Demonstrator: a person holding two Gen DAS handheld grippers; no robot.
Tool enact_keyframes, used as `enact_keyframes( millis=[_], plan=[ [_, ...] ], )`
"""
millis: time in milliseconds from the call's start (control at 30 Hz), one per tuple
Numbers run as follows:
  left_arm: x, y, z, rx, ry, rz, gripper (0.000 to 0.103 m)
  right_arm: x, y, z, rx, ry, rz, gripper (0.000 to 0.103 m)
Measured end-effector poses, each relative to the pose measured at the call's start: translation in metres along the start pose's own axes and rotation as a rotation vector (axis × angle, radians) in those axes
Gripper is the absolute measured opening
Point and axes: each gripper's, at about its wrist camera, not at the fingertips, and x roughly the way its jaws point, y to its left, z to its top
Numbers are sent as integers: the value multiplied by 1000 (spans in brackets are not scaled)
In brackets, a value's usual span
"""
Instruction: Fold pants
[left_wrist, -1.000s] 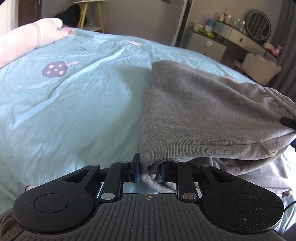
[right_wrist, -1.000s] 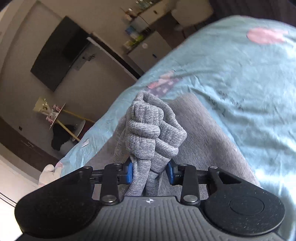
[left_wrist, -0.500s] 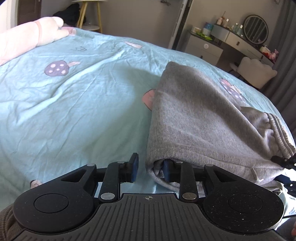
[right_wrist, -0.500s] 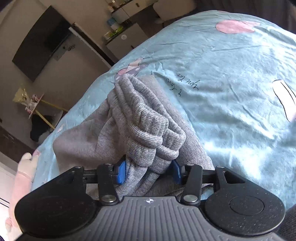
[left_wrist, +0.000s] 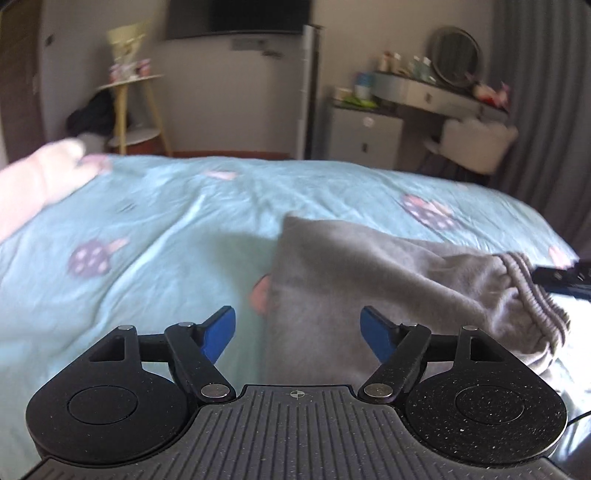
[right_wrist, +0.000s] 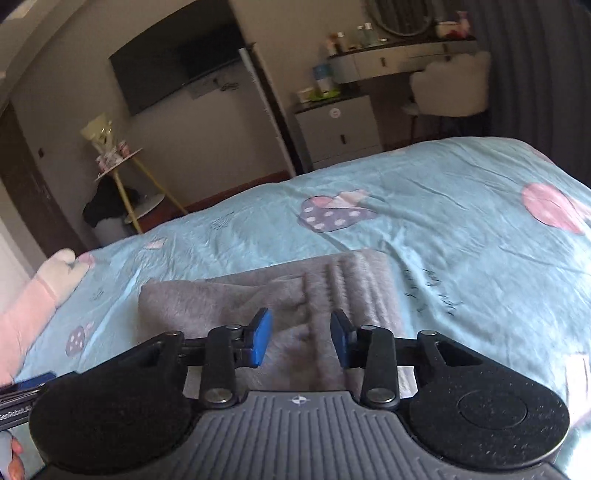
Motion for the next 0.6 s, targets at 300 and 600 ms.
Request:
enact_keyframes(
  millis=[300, 600],
  plan=[
    [77, -22, -36, 83, 188, 62, 80, 86, 61, 3, -381, 126, -17, 30],
    [62, -10, -43, 65, 161, 92, 78, 101, 25, 4, -232, 124, -48, 2]
  ],
)
